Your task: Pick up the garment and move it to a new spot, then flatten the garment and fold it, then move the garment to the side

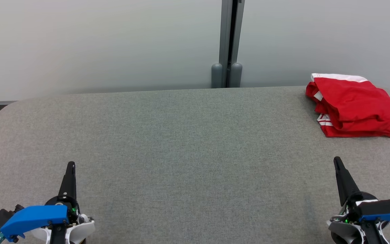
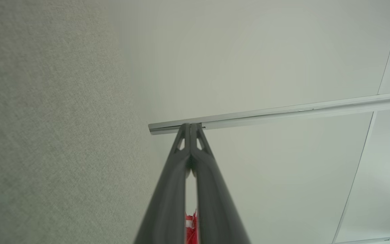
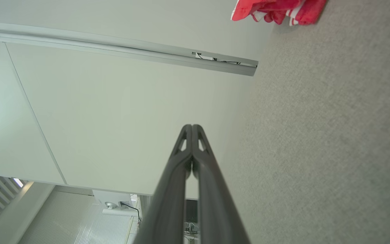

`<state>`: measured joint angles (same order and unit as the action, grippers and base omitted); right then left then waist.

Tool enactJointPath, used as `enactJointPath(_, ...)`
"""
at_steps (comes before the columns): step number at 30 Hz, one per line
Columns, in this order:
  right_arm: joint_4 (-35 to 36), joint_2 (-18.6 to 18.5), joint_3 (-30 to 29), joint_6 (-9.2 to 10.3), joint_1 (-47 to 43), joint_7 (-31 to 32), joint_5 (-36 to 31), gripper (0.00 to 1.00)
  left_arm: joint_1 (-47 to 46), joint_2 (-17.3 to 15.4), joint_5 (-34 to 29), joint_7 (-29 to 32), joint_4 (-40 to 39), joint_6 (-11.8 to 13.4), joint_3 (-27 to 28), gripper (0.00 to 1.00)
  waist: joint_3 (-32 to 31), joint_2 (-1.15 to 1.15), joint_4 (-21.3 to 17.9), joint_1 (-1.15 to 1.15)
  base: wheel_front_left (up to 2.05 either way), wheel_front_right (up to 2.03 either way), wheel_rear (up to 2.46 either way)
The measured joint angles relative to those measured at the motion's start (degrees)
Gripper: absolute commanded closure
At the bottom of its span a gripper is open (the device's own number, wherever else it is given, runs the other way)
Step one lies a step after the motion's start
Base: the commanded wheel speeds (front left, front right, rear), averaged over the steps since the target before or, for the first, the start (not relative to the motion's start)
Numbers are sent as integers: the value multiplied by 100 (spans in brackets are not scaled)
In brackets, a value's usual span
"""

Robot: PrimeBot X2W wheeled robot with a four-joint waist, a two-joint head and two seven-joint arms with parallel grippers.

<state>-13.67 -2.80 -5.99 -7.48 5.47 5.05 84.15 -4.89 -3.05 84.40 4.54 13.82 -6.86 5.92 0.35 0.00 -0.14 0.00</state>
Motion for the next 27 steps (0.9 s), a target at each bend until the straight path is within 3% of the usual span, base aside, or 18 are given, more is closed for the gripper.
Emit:
enactJointPath(20, -31, -1, -48, 0, 31, 144, 806, 100, -104, 11, 790, 197, 27, -49, 62, 100, -18, 0, 14, 0, 0, 0, 0)
enactJointPath(27, -33, -1, -49, 0, 31, 145, 818, 100, -108, 12, 793, 198, 29, -55, 63, 100, -18, 0, 14, 0, 0, 0, 0)
